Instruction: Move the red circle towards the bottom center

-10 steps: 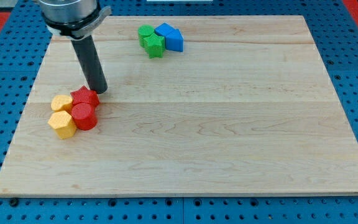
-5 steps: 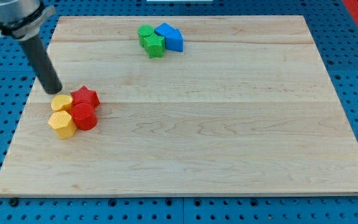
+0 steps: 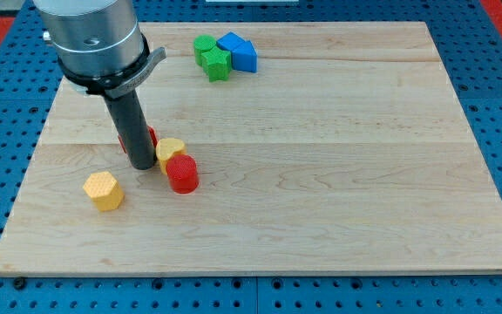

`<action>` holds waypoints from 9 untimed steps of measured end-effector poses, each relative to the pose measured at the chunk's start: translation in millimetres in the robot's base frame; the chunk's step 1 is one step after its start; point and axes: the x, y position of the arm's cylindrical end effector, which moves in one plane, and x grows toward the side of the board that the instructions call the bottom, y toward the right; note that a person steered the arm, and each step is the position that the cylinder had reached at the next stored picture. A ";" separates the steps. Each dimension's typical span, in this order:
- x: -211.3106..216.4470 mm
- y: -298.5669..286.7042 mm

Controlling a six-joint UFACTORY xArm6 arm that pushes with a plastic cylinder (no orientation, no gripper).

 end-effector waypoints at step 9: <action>67.6 -62.1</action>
